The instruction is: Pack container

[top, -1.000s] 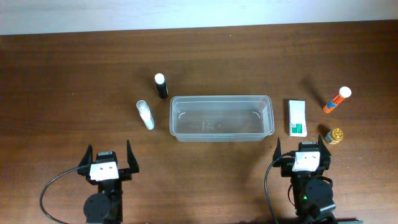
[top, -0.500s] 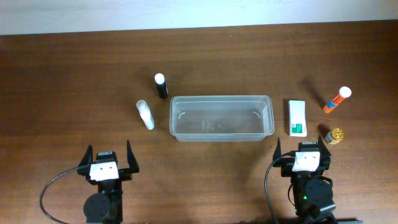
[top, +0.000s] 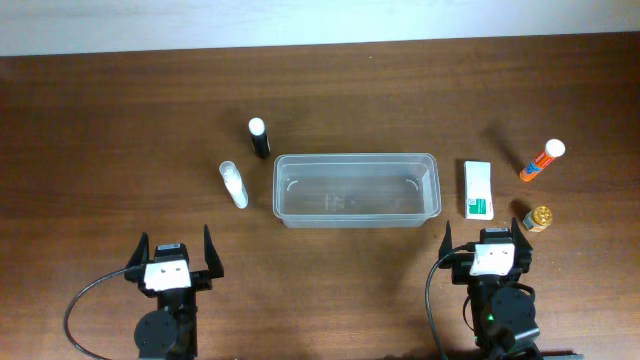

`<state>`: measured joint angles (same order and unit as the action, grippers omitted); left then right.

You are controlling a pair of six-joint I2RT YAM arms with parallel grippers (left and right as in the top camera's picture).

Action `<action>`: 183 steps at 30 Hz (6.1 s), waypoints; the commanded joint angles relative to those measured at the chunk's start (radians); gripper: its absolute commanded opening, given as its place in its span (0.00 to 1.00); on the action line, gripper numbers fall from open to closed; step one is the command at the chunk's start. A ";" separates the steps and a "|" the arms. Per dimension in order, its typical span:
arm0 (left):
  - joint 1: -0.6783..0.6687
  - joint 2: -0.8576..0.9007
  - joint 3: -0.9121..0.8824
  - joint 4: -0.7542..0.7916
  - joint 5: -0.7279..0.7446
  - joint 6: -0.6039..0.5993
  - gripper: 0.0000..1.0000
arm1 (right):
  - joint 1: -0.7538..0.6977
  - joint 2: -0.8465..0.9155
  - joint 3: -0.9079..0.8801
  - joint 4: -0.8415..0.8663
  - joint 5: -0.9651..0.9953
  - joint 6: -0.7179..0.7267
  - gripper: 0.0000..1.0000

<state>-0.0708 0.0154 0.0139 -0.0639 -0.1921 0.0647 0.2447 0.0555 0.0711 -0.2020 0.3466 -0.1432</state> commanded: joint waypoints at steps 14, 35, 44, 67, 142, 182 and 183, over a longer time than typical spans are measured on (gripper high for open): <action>0.006 -0.009 -0.005 0.002 -0.014 0.020 0.99 | -0.003 -0.001 0.009 -0.008 -0.009 -0.006 0.98; 0.006 -0.009 -0.005 0.002 -0.014 0.020 0.99 | -0.003 -0.001 0.009 -0.008 -0.009 -0.006 0.98; 0.006 -0.009 -0.005 0.002 -0.014 0.019 1.00 | -0.003 -0.001 0.009 -0.008 -0.009 -0.006 0.98; 0.006 -0.009 -0.005 0.002 -0.014 0.020 0.99 | -0.003 -0.001 0.009 -0.008 -0.009 -0.006 0.98; 0.006 -0.009 -0.005 0.002 -0.014 0.020 0.99 | -0.003 -0.001 0.009 -0.009 -0.009 -0.006 0.98; 0.005 -0.009 0.010 0.055 0.296 0.019 1.00 | -0.003 -0.001 0.009 -0.008 -0.009 -0.006 0.98; 0.005 -0.009 0.023 0.050 0.353 0.019 1.00 | -0.003 -0.001 0.009 -0.008 -0.009 -0.006 0.98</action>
<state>-0.0704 0.0154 0.0132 -0.0166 -0.0498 0.0650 0.2447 0.0555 0.0711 -0.2020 0.3466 -0.1429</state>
